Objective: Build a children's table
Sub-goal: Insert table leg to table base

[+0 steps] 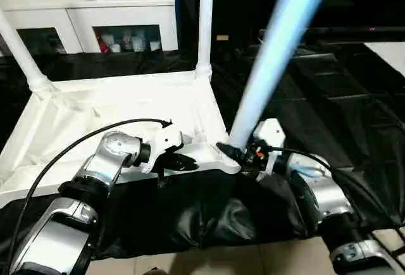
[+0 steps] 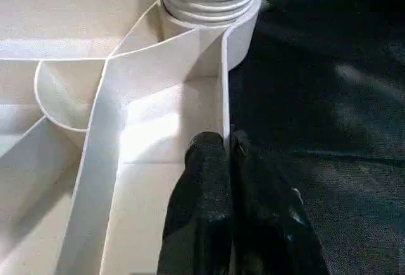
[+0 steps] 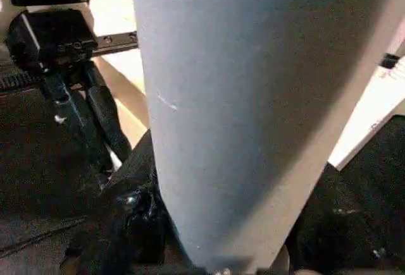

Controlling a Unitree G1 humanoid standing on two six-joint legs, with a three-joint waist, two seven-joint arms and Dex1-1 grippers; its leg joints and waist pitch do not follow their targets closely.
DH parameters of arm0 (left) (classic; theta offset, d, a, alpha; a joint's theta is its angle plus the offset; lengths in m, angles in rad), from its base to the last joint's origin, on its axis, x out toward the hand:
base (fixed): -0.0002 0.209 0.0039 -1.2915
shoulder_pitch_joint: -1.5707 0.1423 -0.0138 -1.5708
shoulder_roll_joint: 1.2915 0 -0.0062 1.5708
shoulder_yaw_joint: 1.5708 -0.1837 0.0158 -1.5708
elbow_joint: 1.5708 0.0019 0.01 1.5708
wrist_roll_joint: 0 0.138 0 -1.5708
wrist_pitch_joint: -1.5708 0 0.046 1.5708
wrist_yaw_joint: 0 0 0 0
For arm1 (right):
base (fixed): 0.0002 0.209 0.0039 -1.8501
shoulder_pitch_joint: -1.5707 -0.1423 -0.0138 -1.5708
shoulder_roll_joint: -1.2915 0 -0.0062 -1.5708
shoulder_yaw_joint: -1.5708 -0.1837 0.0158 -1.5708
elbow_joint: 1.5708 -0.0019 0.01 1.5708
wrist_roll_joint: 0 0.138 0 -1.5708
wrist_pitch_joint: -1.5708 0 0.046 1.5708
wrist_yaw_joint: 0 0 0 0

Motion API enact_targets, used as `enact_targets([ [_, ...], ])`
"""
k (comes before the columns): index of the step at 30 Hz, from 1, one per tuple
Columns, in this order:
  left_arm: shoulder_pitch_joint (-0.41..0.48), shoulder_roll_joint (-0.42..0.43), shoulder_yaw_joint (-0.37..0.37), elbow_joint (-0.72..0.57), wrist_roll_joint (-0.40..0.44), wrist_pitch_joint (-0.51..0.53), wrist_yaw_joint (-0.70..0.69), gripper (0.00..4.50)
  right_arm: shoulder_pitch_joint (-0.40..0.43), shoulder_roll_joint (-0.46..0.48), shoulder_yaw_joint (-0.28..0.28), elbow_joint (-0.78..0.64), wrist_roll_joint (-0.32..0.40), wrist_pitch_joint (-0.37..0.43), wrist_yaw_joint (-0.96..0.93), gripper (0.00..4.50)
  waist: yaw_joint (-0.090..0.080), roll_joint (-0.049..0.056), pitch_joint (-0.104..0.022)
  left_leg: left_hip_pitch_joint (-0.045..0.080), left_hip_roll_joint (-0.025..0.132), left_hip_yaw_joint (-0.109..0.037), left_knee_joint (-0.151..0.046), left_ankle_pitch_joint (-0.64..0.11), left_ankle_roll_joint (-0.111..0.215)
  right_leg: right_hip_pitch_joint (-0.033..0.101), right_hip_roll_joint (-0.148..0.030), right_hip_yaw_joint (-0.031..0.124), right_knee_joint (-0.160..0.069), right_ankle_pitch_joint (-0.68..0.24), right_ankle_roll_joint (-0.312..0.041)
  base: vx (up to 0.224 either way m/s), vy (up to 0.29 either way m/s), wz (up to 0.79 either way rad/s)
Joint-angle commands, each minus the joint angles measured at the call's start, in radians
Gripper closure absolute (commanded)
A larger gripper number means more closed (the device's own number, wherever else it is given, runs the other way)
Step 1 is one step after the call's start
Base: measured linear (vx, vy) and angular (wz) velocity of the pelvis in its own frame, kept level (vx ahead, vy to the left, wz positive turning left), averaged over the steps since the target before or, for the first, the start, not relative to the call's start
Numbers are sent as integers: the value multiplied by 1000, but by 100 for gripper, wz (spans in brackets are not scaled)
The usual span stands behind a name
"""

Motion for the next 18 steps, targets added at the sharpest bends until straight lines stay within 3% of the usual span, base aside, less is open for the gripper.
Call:
enact_targets([
  [1,-1,3,-13,-4,20,1,2,450,42,-14,44,68,-36,86,23,254,0,-1,-38,17,20,-5,-81,-516,0,17,-46,30,-88,-504,-133,0,0,0],
  [6,0,6,-16,-13,13,0,-27,450,18,-16,34,100,20,144,105,254,6,-1,-39,17,20,-2,-77,-487,4,19,-49,32,-85,-509,-139,0,0,0],
  [9,-1,9,-20,-14,11,-5,-48,450,6,-18,34,117,36,155,150,255,13,1,-43,14,23,0,-77,-449,5,24,-48,32,-77,-445,-153,0,0,0],
  [14,-11,18,-31,-25,6,-18,-109,450,-16,-32,46,153,29,143,220,255,20,5,-50,11,25,7,-72,-390,9,32,-42,32,-58,-270,-213,0,0,0],
  [18,-21,26,-32,-18,12,-24,-123,450,-28,-36,60,166,24,136,240,255,21,7,-51,10,24,8,-71,-381,10,37,-42,30,-55,-261,-220,0,0,0],
])
